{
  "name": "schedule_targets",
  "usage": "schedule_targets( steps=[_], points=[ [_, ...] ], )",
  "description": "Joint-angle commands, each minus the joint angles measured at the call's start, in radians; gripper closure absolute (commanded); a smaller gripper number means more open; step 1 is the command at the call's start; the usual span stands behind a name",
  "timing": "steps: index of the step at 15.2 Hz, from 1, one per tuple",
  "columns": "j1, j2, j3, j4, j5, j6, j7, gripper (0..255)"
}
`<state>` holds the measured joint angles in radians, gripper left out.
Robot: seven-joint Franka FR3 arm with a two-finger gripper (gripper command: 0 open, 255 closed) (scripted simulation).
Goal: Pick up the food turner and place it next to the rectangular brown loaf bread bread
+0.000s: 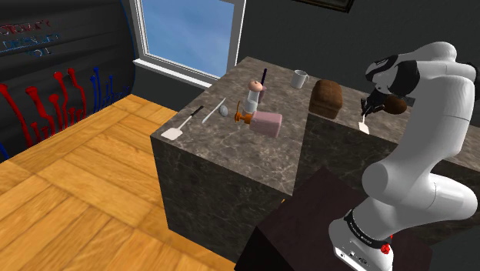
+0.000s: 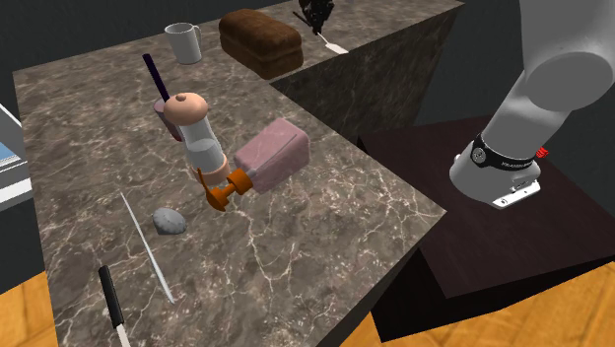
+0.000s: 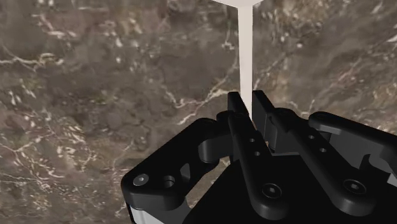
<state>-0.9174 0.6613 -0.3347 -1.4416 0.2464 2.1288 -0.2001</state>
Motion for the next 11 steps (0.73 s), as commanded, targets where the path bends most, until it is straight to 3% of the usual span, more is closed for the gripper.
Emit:
schedule_targets(
  steps=[1, 9, 10, 11],
  points=[
    [-0.001, 0.013, 0.004, -0.017, 0.006, 0.03, -0.004, 255],
    [-0.001, 0.013, 0.004, -0.017, 0.006, 0.03, -0.004, 255],
    [-0.001, 0.013, 0.004, -0.017, 0.006, 0.03, -0.004, 0],
    [-0.001, 0.013, 0.004, -0.017, 0.006, 0.03, -0.004, 0]
  ],
)
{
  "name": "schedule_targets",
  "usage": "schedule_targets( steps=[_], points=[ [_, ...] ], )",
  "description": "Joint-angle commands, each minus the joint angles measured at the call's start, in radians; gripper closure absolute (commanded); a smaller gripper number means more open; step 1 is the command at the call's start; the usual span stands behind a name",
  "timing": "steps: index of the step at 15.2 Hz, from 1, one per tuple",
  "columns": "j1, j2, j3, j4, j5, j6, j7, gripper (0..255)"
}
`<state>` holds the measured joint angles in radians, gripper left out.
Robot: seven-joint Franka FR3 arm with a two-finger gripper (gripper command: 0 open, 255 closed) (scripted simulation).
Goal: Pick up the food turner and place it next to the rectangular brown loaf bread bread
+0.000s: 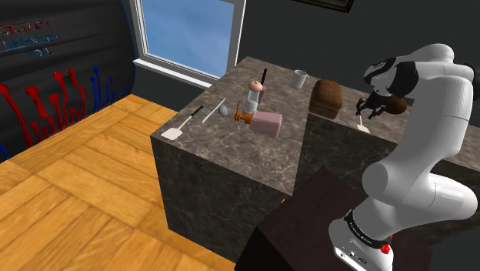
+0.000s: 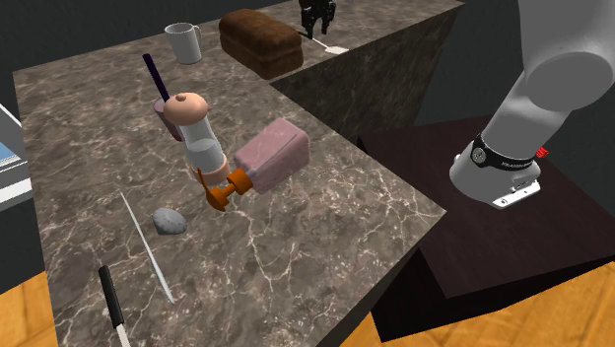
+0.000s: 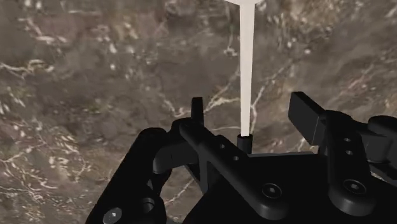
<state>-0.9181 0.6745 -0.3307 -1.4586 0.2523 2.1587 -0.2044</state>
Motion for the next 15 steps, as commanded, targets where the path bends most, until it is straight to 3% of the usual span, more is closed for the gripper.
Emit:
schedule_targets(
  steps=[1, 4, 8, 15],
  points=[
    [0.0, 0.0, 0.0, 0.0, 0.0, 0.0, 0.0, 0],
    [0.0, 0.0, 0.0, 0.0, 0.0, 0.0, 0.0, 0],
    [0.008, -0.063, -0.015, 0.027, -0.022, -0.088, 0.012, 0],
    [0.008, -0.063, -0.015, 0.027, -0.022, -0.088, 0.012, 0]
  ],
)
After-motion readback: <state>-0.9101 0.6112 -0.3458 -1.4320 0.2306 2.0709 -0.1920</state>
